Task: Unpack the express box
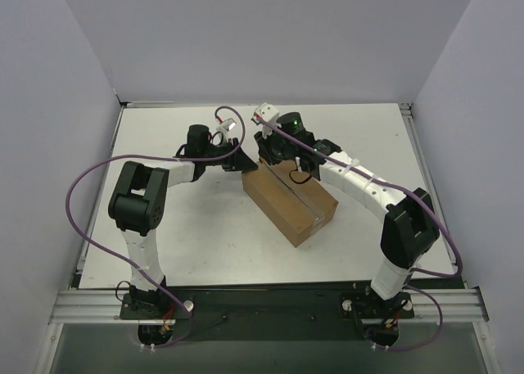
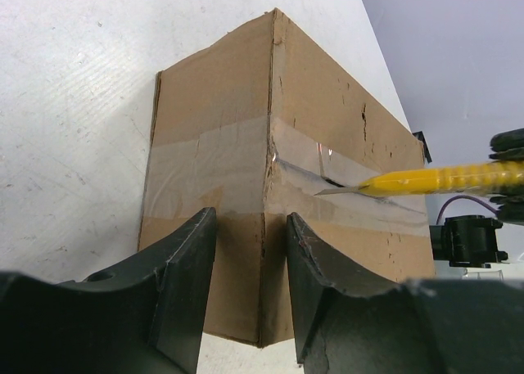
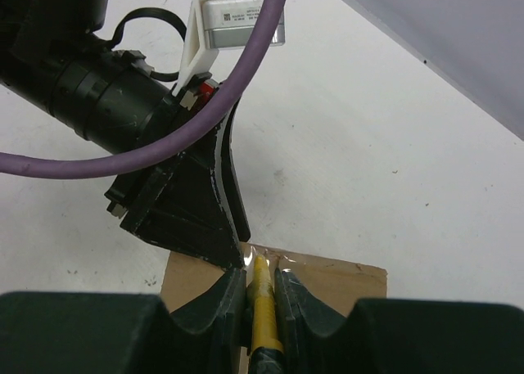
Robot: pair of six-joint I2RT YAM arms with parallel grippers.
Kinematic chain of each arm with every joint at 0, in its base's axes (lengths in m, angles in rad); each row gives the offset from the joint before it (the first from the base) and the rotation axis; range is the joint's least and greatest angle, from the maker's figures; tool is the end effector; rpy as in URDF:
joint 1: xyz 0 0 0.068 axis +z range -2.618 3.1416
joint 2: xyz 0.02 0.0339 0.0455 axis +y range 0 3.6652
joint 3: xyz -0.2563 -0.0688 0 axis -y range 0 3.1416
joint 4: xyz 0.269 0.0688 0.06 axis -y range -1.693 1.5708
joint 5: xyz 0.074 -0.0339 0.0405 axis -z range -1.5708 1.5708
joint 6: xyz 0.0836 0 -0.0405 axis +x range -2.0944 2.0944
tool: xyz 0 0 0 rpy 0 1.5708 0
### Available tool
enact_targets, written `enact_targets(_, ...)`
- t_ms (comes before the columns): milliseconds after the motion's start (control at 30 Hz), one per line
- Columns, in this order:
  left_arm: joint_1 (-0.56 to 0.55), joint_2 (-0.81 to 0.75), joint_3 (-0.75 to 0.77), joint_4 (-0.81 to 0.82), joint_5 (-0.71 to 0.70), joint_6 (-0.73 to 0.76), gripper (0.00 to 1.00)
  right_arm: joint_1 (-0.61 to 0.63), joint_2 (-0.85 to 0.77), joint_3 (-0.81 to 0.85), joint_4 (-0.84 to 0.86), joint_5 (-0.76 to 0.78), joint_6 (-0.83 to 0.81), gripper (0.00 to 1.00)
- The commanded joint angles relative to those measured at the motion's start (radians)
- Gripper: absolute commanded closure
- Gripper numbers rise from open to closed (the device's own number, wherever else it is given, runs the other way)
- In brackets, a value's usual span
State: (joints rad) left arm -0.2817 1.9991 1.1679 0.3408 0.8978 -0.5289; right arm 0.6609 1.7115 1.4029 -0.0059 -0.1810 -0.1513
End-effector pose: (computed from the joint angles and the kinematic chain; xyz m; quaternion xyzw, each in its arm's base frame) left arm 0.4269 -0.1916 0.1290 0.1262 0.7943 -0.5247 0.2791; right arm 0.3689 0.3059 0.2944 -0.3671 0.7193 0.2183 0.5479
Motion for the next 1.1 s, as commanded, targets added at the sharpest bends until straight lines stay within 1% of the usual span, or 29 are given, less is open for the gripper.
enact_targets(0, 0.001, -0.019, -0.024, -0.034, -0.023, 0.037, 0.53, -0.001, 0.01, 0.057, 0.046, -0.02, -0.043, 1.0)
enact_targets(467, -0.001, -0.016, -0.014, -0.037, -0.02, 0.037, 0.53, -0.02, 0.051, 0.077, 0.034, -0.011, -0.086, 1.0)
enact_targets(1067, -0.005, -0.003, -0.005, -0.039, -0.023, 0.035, 0.53, -0.02, 0.042, 0.064, 0.018, -0.006, -0.116, 1.0)
